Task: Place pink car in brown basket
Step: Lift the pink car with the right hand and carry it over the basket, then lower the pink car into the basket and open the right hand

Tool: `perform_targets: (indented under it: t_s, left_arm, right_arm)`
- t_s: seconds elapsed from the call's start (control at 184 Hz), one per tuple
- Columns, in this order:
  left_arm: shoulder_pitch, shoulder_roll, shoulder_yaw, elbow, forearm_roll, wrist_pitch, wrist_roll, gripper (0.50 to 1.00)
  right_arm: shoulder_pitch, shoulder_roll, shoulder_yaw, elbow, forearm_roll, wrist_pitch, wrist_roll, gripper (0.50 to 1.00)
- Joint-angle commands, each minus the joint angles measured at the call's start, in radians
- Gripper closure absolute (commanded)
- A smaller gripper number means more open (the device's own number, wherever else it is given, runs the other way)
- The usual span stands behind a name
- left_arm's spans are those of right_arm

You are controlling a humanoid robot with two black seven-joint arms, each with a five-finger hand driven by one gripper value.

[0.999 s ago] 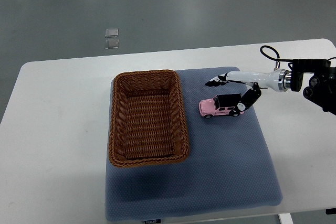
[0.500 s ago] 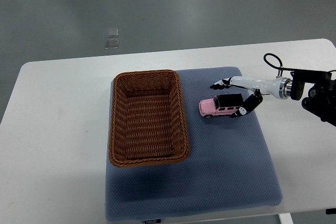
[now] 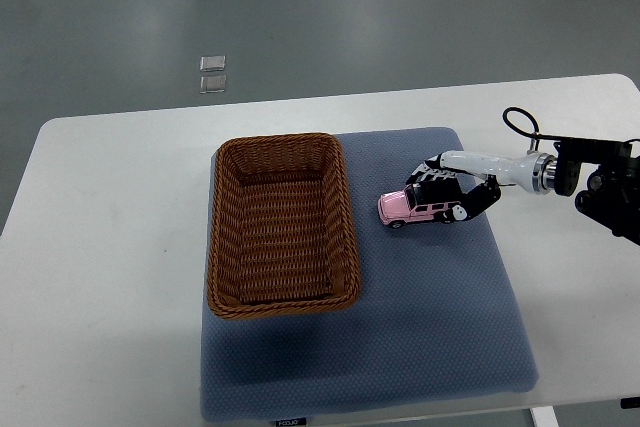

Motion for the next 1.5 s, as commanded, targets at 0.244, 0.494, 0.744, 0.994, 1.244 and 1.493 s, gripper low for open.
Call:
perform_targets:
  t_s: [0.244, 0.494, 0.744, 0.994, 1.244, 1.493]
  left_arm:
    - [0.001, 0.000, 0.000, 0.000, 0.000, 0.000, 0.000, 0.500]
    - [-0.001, 0.000, 0.000, 0.000, 0.000, 0.000, 0.000, 0.500]
    - [-0.001, 0.000, 0.001, 0.000, 0.000, 0.000, 0.000, 0.500]
    - [-0.001, 0.000, 0.000, 0.000, 0.000, 0.000, 0.000, 0.500]
    - [-0.001, 0.000, 0.001, 0.000, 0.000, 0.000, 0.000, 0.500]
    - [-0.001, 0.000, 0.001, 0.000, 0.000, 0.000, 0.000, 0.500]
  right_arm:
    - [0.023, -0.010, 0.020, -0.001, 0.023, 0.003, 0.013, 1.000]
    - [0.056, -0.022, 0.066, 0.004, 0.156, 0.044, 0.015, 1.000]
    - [0.138, -0.002, 0.073, 0.010, 0.175, 0.075, 0.018, 1.000]
    - [0.177, 0.114, 0.067, 0.021, 0.167, 0.090, 0.018, 1.000]
    - [0.181, 0.232, 0.056, 0.013, 0.135, 0.081, 0.001, 1.000]
    - [0.174, 0.294, 0.056, 0.001, 0.127, 0.080, -0.065, 1.000]
